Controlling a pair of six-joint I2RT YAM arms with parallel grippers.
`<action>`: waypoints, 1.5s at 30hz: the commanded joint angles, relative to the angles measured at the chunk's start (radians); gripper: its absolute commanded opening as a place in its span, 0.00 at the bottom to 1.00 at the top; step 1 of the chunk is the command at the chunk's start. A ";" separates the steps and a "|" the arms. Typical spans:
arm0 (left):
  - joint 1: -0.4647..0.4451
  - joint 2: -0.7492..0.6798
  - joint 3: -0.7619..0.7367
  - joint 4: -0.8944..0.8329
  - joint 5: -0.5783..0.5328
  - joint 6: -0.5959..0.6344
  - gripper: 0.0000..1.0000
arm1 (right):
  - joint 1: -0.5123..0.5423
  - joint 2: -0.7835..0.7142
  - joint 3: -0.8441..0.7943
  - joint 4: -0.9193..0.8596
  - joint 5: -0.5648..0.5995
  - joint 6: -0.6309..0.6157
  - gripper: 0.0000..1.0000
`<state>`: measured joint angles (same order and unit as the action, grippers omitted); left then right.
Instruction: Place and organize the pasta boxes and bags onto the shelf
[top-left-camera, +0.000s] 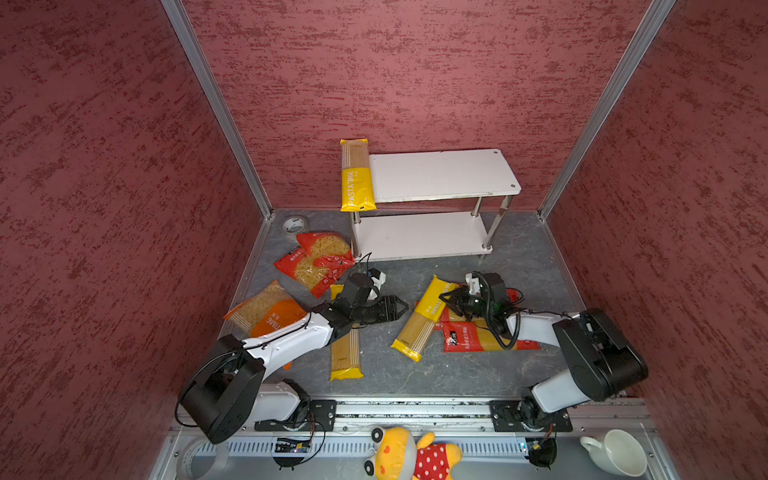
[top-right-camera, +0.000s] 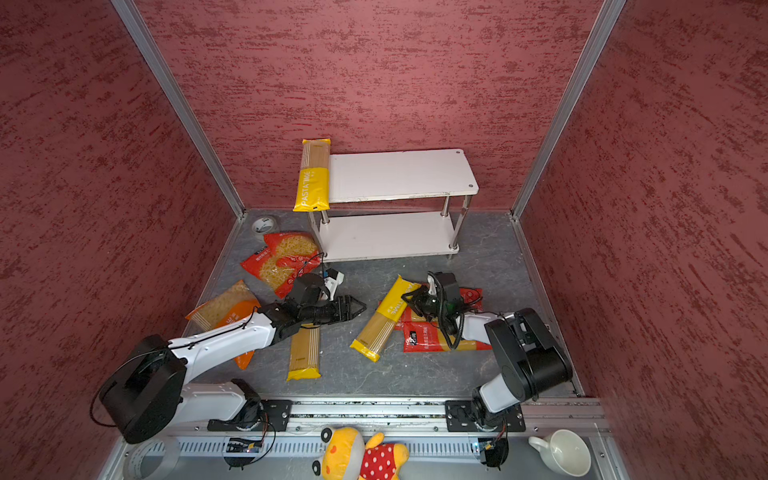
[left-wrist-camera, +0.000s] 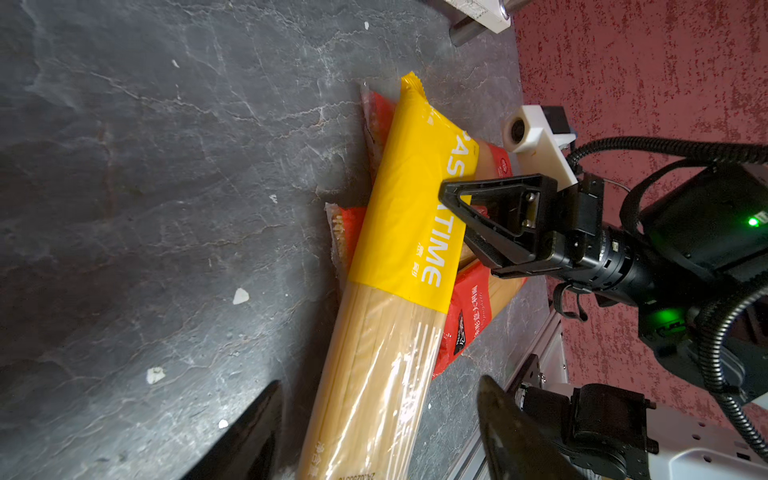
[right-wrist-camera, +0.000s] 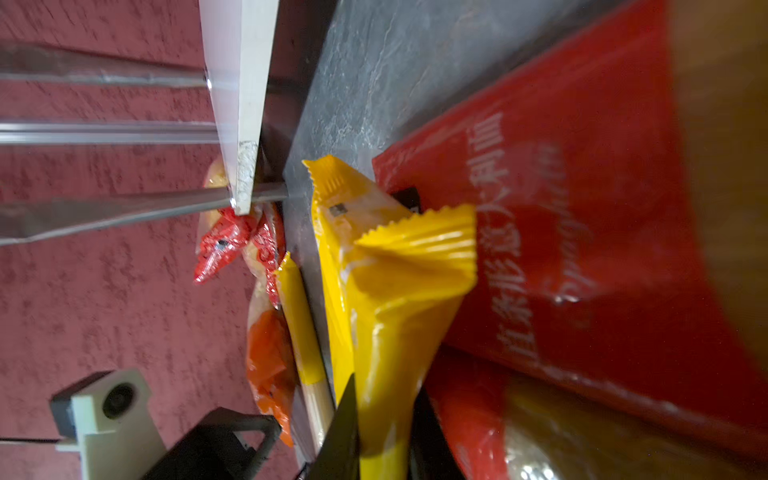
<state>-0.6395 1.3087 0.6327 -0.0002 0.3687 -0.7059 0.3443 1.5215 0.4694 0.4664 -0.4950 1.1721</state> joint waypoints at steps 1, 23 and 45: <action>-0.008 -0.028 0.039 0.001 -0.031 0.004 0.73 | 0.012 -0.063 -0.006 0.176 0.074 0.218 0.10; -0.090 -0.018 0.108 -0.118 -0.113 -0.008 0.73 | 0.015 -0.451 -0.122 -0.156 0.422 0.185 0.08; -0.109 -0.020 -0.141 0.157 0.031 -0.182 0.74 | 0.027 -0.577 -0.302 -0.215 0.445 0.292 0.10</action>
<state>-0.7212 1.2457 0.5091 0.0032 0.3882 -0.8650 0.3653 0.9482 0.2073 0.1829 -0.1017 1.3552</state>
